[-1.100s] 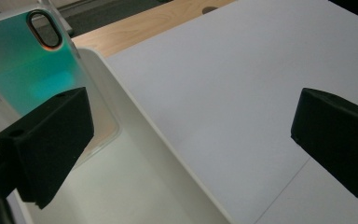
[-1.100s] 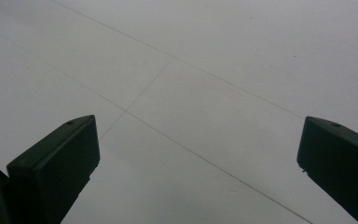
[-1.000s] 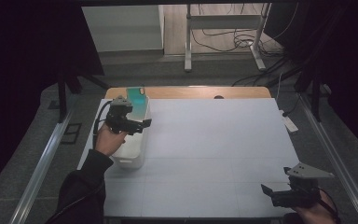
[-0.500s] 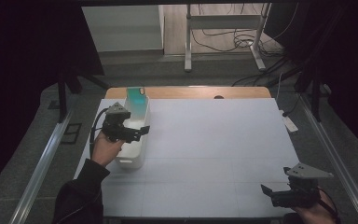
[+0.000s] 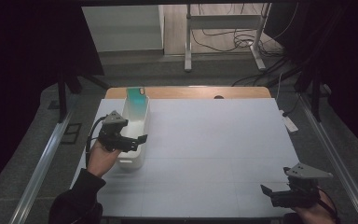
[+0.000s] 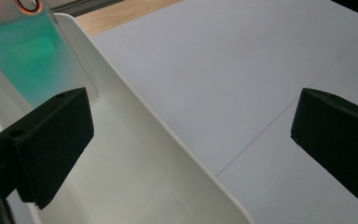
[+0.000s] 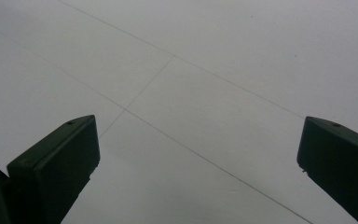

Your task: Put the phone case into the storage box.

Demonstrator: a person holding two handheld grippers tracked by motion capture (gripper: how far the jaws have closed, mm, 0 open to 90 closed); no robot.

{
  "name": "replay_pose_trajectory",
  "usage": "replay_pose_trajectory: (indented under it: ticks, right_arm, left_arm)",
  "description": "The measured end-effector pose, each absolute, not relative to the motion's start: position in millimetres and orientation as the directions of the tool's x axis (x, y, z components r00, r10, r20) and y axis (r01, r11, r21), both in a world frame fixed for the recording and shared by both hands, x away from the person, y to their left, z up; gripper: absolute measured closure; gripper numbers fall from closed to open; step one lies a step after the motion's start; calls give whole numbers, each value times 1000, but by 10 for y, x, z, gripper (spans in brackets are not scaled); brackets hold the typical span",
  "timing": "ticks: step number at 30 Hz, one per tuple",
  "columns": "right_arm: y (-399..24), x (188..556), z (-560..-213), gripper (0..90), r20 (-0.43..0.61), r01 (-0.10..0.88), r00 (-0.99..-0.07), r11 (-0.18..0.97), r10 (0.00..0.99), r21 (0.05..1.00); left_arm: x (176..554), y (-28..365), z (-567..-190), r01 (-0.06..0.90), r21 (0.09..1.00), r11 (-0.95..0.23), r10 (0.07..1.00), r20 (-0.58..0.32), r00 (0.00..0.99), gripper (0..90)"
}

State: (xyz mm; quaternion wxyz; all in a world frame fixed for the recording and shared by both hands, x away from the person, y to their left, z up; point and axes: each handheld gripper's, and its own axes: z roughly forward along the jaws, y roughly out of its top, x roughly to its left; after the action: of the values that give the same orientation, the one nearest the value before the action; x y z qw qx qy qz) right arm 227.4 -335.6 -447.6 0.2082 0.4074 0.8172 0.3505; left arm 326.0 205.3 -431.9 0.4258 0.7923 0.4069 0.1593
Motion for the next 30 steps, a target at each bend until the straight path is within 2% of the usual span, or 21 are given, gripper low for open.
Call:
replay_pose_trajectory:
  ticks: [30]
  right_arm:
    - [-3355,2266,-4473,0,-58,519,-582,425,811,741]
  left_arm:
    - [2750,2152,-4379,498,818,-289,790,-90,606,0]
